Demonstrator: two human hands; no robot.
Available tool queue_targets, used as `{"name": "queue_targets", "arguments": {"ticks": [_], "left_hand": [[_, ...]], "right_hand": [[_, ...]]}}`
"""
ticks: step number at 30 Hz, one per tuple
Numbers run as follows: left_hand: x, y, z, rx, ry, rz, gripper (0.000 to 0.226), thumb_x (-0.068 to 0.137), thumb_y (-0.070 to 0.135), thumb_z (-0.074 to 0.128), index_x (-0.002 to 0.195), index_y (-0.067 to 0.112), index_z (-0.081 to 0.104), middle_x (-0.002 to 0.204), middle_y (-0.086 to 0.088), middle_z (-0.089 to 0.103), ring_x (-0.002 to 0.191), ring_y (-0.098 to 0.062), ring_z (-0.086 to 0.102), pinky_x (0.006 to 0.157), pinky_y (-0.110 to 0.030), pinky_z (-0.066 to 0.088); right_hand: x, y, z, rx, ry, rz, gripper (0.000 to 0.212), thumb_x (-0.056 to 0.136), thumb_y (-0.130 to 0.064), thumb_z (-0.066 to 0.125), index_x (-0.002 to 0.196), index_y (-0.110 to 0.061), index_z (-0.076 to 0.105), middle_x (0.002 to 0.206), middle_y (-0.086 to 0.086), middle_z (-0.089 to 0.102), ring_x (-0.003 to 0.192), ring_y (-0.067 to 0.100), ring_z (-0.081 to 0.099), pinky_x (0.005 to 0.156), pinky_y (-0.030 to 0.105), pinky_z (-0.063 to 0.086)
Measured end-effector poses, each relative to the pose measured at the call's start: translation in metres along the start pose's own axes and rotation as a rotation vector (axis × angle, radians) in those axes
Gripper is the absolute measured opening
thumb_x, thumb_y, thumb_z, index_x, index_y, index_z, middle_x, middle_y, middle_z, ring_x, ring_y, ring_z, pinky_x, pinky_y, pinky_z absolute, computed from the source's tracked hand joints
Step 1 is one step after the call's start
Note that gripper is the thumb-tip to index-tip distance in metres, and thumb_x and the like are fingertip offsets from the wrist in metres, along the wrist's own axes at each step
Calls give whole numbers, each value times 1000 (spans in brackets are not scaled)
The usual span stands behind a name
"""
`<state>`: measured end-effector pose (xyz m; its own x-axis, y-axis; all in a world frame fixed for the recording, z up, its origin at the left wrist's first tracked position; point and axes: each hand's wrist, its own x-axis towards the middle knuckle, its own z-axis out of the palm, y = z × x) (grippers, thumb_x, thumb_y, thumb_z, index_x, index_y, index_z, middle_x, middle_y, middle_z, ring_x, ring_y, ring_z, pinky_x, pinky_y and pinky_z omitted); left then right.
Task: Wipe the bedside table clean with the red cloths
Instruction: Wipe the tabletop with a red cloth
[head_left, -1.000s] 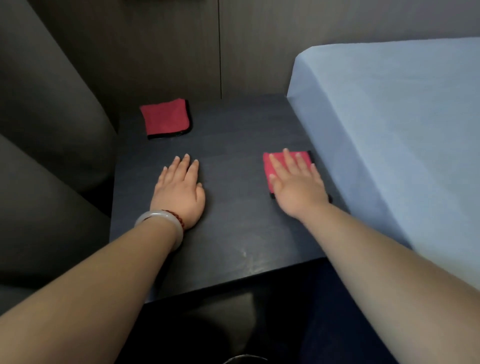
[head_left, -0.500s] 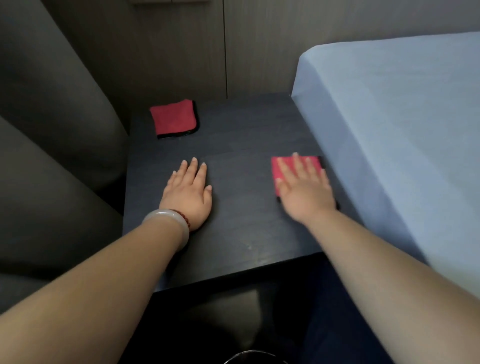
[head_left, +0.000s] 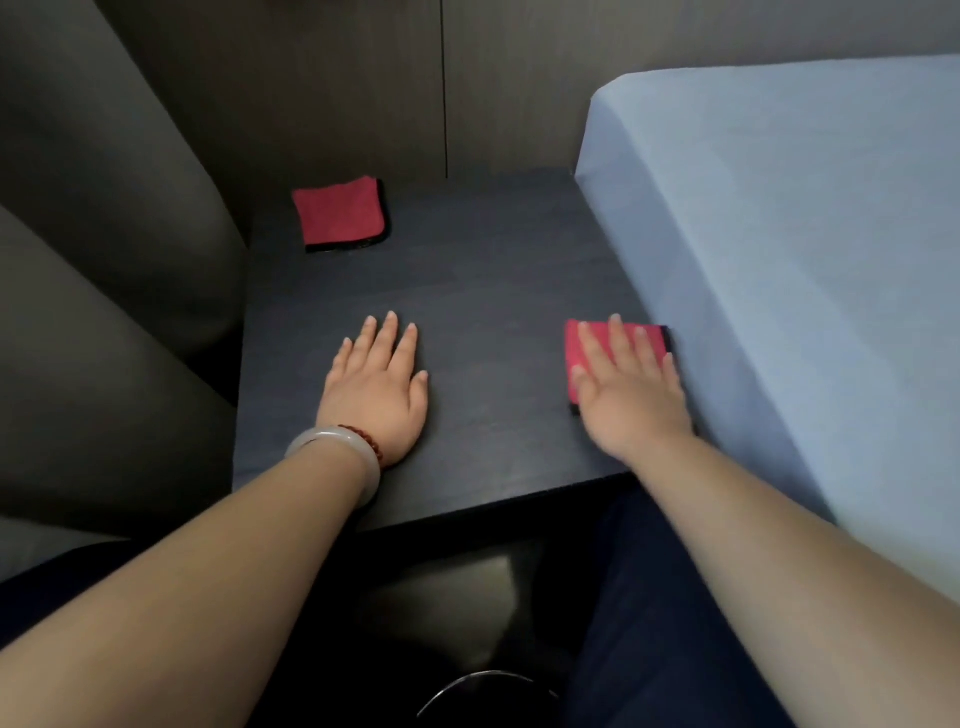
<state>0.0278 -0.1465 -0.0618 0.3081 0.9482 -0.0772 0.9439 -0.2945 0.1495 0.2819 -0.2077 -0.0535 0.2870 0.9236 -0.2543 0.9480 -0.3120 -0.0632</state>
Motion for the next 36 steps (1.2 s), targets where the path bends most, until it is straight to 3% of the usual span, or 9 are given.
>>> {"name": "queue_targets", "arguments": {"ticks": [4,10,12,18,25,29,32,34,36], "left_hand": [[0,1,-1,0,-4,-9,59,101,40,22,156,22,11,164,-1,1,150,-20,-4,121,-38,-1],[1,1,-1,19,-15,-8,60,101,41,21,156,23,9,164,-1,0,150,-19,-5,121,-39,-1],[0,0,-1,16,-10,-7,59,101,40,21,156,23,9,164,-1,0,150,-19,-4,121,-39,-1],[2,1,-1,30,-26,-9,59,101,41,19,156,25,6,164,0,-3,150,-19,-7,121,-39,-2],[3,-2,-2,-44,-13,-1,56,102,36,23,156,23,13,164,0,3,150,-17,-3,121,-37,-2],[3,-14,-10,-288,15,6,50,103,27,31,152,16,30,162,-2,18,149,-15,8,121,-31,2],[-1,-28,-15,-183,23,23,51,103,31,33,152,16,30,162,-3,19,149,-18,12,120,-34,9],[-5,-42,-16,-109,27,-18,53,102,33,35,152,17,29,162,-4,18,149,-20,11,119,-36,10],[-9,-52,-14,-108,28,-50,54,101,33,36,153,19,28,162,-4,17,149,-21,10,120,-36,8]], "right_hand": [[-13,-24,4,43,3,86,58,100,-48,13,153,-39,-9,163,-1,-17,150,25,-12,119,48,-8],[-79,-81,22,13,0,-391,62,91,-51,-2,153,-41,-6,162,-7,-17,148,19,-18,118,44,-13],[-59,-53,19,-3,29,-313,59,94,-50,0,152,-43,-8,162,-8,-16,149,18,-16,118,42,-10],[-26,1,2,80,-33,237,58,101,-46,14,152,-39,-12,163,0,-18,149,25,-14,119,49,-8],[-78,-90,21,66,-22,-255,56,101,-47,11,151,-42,-13,159,-7,-28,146,20,-27,117,46,-17],[-45,-24,11,68,-13,5,56,101,-46,15,152,-43,-11,162,-4,-21,149,22,-18,118,49,-11],[-29,-1,1,100,-62,270,57,101,-47,13,152,-42,-12,162,0,-20,149,25,-16,118,52,-9],[-37,-20,4,121,-43,303,58,100,-49,12,152,-40,-12,162,3,-21,148,28,-17,117,54,-9],[-59,-58,15,106,11,154,59,98,-49,5,153,-39,-12,161,5,-21,148,31,-18,116,56,-11]]}}
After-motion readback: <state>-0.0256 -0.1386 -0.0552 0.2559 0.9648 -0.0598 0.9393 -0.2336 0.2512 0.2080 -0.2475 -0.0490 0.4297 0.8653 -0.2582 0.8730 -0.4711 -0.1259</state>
